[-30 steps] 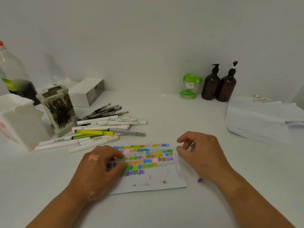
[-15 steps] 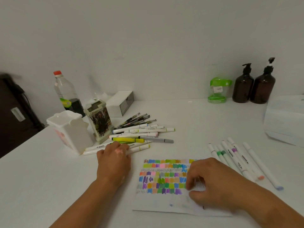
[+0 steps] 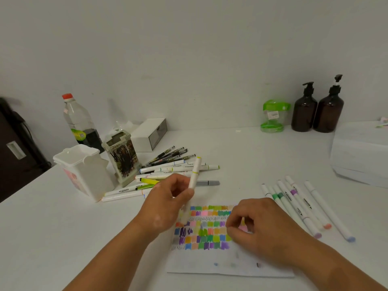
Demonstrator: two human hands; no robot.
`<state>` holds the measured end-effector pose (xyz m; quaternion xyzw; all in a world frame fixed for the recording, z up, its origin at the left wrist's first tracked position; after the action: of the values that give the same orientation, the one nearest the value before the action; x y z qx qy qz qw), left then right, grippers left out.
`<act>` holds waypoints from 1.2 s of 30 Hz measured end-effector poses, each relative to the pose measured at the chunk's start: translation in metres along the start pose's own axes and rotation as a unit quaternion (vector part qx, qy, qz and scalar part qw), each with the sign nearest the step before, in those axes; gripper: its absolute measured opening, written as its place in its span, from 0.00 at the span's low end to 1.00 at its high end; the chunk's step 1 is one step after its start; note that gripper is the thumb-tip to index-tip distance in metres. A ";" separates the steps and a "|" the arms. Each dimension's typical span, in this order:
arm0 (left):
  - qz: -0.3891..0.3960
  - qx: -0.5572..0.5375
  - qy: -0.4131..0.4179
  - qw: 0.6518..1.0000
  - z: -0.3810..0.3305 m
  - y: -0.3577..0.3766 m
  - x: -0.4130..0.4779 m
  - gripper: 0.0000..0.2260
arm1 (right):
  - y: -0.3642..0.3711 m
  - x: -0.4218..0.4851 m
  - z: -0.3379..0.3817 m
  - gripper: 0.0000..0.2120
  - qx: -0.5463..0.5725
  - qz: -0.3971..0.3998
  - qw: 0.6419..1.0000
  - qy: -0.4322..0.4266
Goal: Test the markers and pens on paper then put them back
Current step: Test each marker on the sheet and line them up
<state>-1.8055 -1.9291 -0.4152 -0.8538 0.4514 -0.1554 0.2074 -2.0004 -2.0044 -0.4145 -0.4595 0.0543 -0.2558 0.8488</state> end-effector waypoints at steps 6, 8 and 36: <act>0.096 -0.340 -0.032 0.935 -0.002 0.045 -0.015 0.10 | -0.007 0.003 -0.012 0.17 0.087 -0.057 0.994 0.044; 0.104 -0.373 -0.042 0.921 0.004 0.052 -0.018 0.10 | -0.006 0.004 -0.015 0.17 0.095 -0.057 0.992 0.053; 0.128 0.143 0.231 0.954 -0.030 0.056 -0.044 0.23 | 0.002 0.006 -0.019 0.07 0.436 -0.083 0.893 0.069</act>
<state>-1.8824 -1.9270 -0.4198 -0.6911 0.5657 -0.3831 0.2358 -2.0007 -2.0208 -0.4261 -0.0268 -0.0429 -0.3546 0.9336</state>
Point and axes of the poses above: each hand's wrist, its own x-axis towards the middle knuckle, its own y-axis out of the palm, z = x × y, the point moved 10 cm from there along x, towards the middle knuckle, and after that the axes turned 2 degrees about z, right-handed, at the moved point
